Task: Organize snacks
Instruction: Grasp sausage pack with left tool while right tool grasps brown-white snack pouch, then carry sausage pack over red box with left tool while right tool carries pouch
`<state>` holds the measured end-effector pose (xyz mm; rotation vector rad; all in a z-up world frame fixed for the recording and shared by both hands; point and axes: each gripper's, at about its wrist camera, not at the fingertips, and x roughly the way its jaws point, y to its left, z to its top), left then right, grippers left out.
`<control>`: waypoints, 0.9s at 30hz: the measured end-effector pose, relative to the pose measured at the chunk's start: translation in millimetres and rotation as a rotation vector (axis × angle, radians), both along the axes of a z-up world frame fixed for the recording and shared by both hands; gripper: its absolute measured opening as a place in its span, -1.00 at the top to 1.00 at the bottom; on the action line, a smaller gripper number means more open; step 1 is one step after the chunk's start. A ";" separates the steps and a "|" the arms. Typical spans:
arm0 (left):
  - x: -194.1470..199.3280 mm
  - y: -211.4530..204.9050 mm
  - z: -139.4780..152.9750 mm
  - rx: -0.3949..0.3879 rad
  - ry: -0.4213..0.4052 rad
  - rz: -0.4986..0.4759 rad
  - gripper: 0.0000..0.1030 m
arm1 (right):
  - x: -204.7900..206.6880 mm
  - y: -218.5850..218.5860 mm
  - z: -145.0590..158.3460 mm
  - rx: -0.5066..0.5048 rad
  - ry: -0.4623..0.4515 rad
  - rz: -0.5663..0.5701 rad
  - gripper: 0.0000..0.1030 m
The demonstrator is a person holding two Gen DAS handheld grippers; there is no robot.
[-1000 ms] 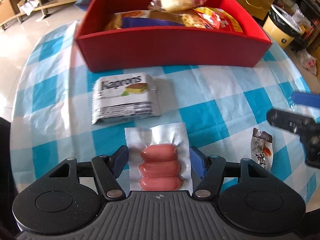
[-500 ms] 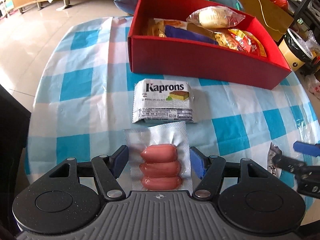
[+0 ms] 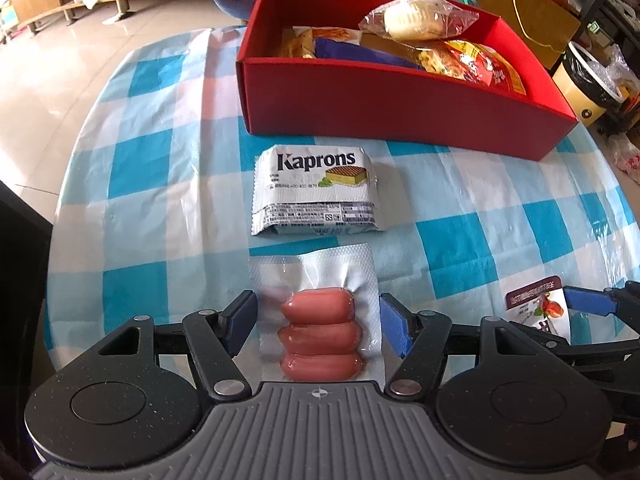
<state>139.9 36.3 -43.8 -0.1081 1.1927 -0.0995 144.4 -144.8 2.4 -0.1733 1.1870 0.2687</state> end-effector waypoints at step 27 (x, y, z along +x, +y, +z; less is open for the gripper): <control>-0.7 -6.8 9.6 -0.007 -0.020 -0.031 -0.40 | -6.4 5.0 19.6 0.013 -0.085 0.048 0.00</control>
